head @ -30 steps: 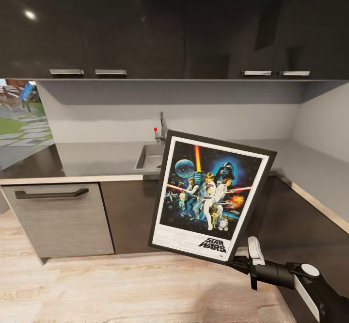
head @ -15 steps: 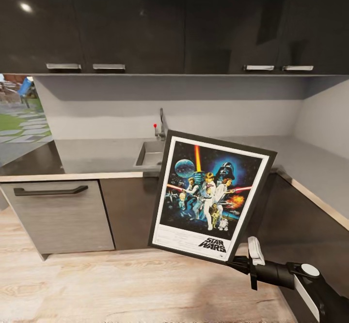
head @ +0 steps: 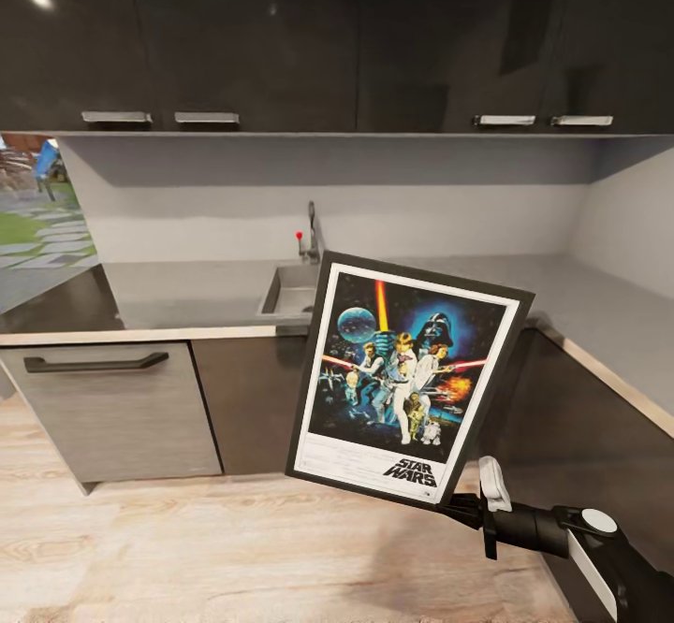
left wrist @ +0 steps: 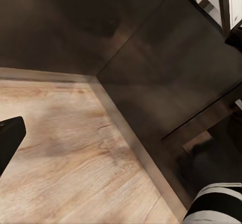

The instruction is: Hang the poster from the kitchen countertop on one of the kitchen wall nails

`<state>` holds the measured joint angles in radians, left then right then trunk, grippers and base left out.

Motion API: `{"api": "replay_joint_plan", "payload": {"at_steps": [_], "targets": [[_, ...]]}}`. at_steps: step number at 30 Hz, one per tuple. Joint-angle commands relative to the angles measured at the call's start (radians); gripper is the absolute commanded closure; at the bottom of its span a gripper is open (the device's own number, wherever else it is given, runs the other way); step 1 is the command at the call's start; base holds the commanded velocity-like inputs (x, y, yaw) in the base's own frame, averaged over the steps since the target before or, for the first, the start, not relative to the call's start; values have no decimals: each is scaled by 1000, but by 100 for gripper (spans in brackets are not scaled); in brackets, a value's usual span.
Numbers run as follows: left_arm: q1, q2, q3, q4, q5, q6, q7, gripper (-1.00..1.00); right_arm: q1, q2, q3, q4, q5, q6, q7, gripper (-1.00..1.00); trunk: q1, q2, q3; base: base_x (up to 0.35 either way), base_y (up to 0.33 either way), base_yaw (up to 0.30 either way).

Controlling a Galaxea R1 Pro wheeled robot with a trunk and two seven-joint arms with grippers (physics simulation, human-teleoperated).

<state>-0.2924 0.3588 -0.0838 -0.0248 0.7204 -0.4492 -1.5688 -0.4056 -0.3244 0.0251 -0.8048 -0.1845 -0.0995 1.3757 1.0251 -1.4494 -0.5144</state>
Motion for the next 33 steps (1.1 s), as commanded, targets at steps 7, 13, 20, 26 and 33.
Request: {"api": "replay_joint_plan", "payload": {"at_steps": [7, 13, 20, 26, 33], "targets": [[-1, 0, -9, 0, 10, -8, -2, -100, -1, -1, 3, 1, -4, -6, 3, 100, 0, -1, -12, 0, 0, 0], [-1, 0, -8, 0, 10, -8, -2, -100, -1, -1, 1, 1, -4, -6, 3, 100, 0, -1, -22, 0, 0, 0], [-1, 0, -8, 0, 10, -8, -2, -100, -1, -1, 1, 1, -4, -7, 4, 100, 0, -1, -33, 0, 0, 0], [5, -6, -9, 0, 8, -7, -2, -100, 5, -7, -4, -4, -10, -15, -3, 100, 0, -1, -36, 0, 0, 0], [17, -30, -8, 0, 8, -7, -2, -100, 35, -14, -4, -44, -12, -11, 15, 100, 0, -1, -36, 0, 0, 0]]}}
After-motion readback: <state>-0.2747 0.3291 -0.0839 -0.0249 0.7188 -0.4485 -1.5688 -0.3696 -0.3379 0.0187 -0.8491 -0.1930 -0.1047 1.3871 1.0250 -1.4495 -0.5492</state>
